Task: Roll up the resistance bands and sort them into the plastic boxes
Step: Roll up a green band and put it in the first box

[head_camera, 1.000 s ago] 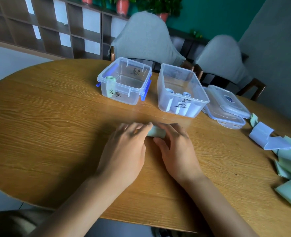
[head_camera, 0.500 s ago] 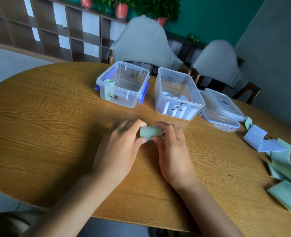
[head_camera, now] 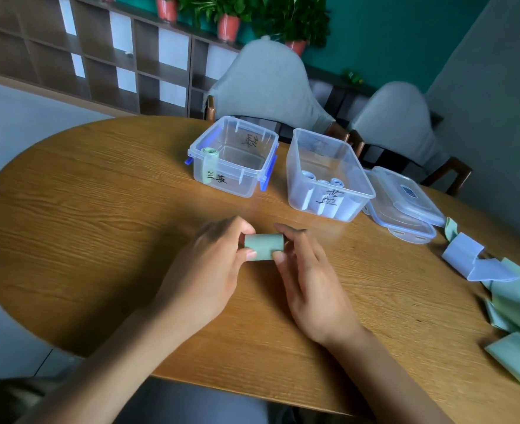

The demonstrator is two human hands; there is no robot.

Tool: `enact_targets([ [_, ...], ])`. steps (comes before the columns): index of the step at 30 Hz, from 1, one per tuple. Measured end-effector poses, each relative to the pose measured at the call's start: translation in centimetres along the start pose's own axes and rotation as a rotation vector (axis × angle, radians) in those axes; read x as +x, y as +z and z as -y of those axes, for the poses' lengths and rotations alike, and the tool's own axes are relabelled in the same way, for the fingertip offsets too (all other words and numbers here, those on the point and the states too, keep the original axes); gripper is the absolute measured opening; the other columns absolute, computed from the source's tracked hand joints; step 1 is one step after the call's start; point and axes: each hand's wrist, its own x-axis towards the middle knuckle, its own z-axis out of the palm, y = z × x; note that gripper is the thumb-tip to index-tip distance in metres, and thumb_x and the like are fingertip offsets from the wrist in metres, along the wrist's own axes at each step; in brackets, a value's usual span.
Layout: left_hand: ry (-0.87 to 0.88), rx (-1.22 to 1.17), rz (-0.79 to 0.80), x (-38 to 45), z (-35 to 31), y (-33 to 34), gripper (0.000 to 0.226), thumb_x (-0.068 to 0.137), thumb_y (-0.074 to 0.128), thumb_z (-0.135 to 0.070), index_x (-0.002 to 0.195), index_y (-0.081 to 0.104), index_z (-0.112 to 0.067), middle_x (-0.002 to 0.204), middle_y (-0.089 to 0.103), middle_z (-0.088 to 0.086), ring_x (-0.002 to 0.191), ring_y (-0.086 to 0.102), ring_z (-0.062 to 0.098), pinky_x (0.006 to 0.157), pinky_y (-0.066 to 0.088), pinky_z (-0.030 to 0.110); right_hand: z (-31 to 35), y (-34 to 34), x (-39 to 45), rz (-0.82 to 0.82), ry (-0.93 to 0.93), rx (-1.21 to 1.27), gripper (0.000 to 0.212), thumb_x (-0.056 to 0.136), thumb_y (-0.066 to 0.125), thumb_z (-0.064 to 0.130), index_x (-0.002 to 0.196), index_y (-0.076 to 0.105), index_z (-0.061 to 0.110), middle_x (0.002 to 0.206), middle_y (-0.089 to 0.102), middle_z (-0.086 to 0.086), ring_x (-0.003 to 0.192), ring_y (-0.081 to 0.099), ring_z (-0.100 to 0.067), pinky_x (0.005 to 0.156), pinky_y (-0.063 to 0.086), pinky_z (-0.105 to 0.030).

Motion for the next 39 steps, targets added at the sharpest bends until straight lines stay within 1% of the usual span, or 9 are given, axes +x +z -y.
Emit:
enact_targets([
  [8,-0.036,0.01,-0.002,-0.4,1.5,-0.9,0.017,0.101,0.051,-0.026,0.119,0.055,-0.025,0.111,0.059,-0.009,0.104,0.052,0.007,0.081,0.038,0.02,1.6,1.2,1.3,-0.017,0.045,0.069,0.038,0.104,0.049,0.028,0.14,0.048,0.017,0.114,0.056,0.009,0.097,0.051,0.012,0.09,0.035,-0.004],
  [14,-0.061,-0.04,-0.069,-0.3,2.7,-2.1,0.029,0.103,0.042,-0.03,0.13,0.052,-0.024,0.116,0.065,-0.006,0.104,0.061,0.013,0.082,0.047,0.029,3.4,1.1,4.8,0.011,0.03,-0.006,0.028,0.103,0.051,0.032,0.128,0.055,0.019,0.114,0.064,0.004,0.099,0.058,-0.008,0.086,0.045,-0.023],
  [17,-0.097,-0.051,-0.105,-0.5,2.8,-2.8,0.037,0.103,0.043,-0.032,0.139,0.047,-0.023,0.121,0.066,-0.006,0.107,0.063,0.017,0.086,0.052,0.036,3.9,0.4,7.3,0.02,0.019,-0.056,0.026,0.103,0.052,0.034,0.123,0.06,0.02,0.112,0.065,0.002,0.092,0.058,-0.01,0.08,0.043,-0.023],
  [24,-0.13,0.012,-0.096,-1.0,3.8,-3.8,0.029,0.1,0.053,-0.033,0.126,0.06,-0.021,0.123,0.065,-0.006,0.115,0.057,0.017,0.093,0.046,0.029,4.7,-2.3,14.1,-0.023,-0.029,-0.117,0.018,0.101,0.057,0.028,0.109,0.069,0.018,0.094,0.064,0.009,0.08,0.052,-0.008,0.069,0.04,-0.017],
  [27,-0.103,0.054,-0.074,-1.3,4.2,-3.7,0.03,0.099,0.052,-0.035,0.124,0.061,-0.02,0.12,0.065,-0.003,0.114,0.056,0.018,0.094,0.048,0.034,4.6,-2.9,17.0,-0.01,-0.04,-0.188,0.011,0.098,0.06,0.025,0.1,0.069,0.02,0.09,0.068,0.005,0.075,0.054,-0.013,0.072,0.044,-0.029],
  [30,-0.089,0.097,-0.076,-1.5,4.3,-3.6,0.029,0.098,0.053,-0.035,0.122,0.061,-0.02,0.115,0.065,-0.003,0.11,0.055,0.019,0.093,0.048,0.035,4.2,-2.9,19.7,0.051,-0.018,-0.268,0.011,0.096,0.06,0.021,0.086,0.062,0.026,0.081,0.062,0.005,0.067,0.051,-0.009,0.066,0.039,-0.03],
  [32,-0.077,0.139,-0.064,-1.5,4.3,-3.4,0.032,0.098,0.053,-0.037,0.125,0.059,-0.02,0.115,0.064,-0.003,0.11,0.054,0.02,0.095,0.048,0.036,3.8,-2.6,21.2,0.119,0.036,-0.321,0.007,0.096,0.061,0.02,0.097,0.067,0.021,0.09,0.066,-0.002,0.079,0.058,-0.019,0.072,0.046,-0.034],
  [35,-0.071,0.183,-0.026,-1.5,4.4,-3.3,0.04,0.098,0.05,-0.042,0.132,0.055,-0.021,0.122,0.061,-0.003,0.117,0.052,0.019,0.101,0.046,0.038,3.6,-1.7,22.5,0.239,0.168,-0.371,0.032,0.097,0.061,0.024,0.128,0.06,0.016,0.112,0.069,-0.007,0.099,0.062,-0.027,0.079,0.048,-0.033],
  [39,-0.076,0.185,-0.028,-1.6,4.4,-3.3,0.043,0.098,0.051,-0.043,0.134,0.054,-0.02,0.128,0.061,-0.003,0.12,0.052,0.019,0.102,0.046,0.035,3.4,-0.3,23.4,0.314,0.22,-0.338,0.042,0.091,0.071,0.018,0.131,0.057,0.013,0.103,0.072,-0.008,0.085,0.07,-0.02,0.063,0.05,-0.026],
])
